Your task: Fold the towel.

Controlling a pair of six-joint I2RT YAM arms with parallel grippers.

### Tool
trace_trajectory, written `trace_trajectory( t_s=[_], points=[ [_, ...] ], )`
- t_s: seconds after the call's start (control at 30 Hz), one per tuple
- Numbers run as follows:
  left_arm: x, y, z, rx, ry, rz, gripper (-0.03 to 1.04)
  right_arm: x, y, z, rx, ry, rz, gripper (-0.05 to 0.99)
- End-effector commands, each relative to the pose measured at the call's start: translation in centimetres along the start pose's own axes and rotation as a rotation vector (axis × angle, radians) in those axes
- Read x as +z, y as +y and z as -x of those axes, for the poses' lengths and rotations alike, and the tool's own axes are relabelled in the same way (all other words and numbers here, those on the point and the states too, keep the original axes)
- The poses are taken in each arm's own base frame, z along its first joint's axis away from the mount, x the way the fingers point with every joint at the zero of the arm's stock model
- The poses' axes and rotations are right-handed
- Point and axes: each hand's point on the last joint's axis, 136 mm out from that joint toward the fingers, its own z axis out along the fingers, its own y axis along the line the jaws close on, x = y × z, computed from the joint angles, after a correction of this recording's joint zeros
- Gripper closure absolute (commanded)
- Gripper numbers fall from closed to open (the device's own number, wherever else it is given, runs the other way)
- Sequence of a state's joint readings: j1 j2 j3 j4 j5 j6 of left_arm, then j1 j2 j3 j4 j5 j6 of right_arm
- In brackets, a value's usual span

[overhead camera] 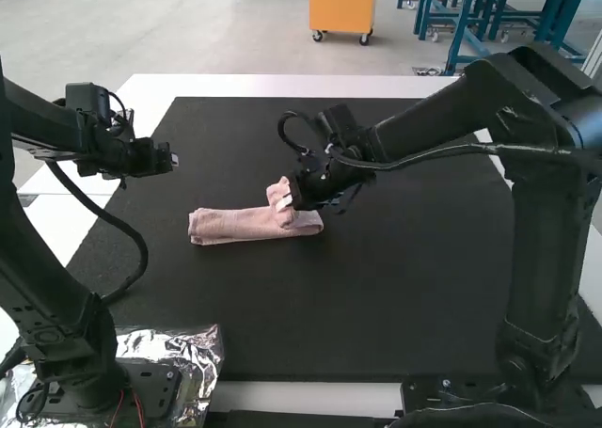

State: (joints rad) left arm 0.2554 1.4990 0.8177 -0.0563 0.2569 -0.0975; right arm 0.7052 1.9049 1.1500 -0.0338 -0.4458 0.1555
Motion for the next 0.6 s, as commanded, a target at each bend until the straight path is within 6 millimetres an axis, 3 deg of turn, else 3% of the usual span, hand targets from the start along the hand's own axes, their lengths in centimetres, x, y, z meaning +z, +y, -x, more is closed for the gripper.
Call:
trace_trajectory(
  t_s=[0.0, 0.17, 0.57],
  points=[
    [-1.3, 1.6, 2.4, 0.025, -0.069, 0.041, 0.04, 1.0, 2.3, 2.0, -0.035, -0.030, 0.039, 0.96],
    [-1.6, 2.9, 1.9, 0.024, -0.064, 0.055, 0.04, 3.3, 3.4, 3.1, -0.064, -0.026, 0.058, 0.96],
    [-1.5, 3.1, 1.7, 0.048, -0.080, 0.054, 0.04, 7.6, 5.9, 4.8, -0.119, -0.018, 0.099, 0.96]
  ],
)
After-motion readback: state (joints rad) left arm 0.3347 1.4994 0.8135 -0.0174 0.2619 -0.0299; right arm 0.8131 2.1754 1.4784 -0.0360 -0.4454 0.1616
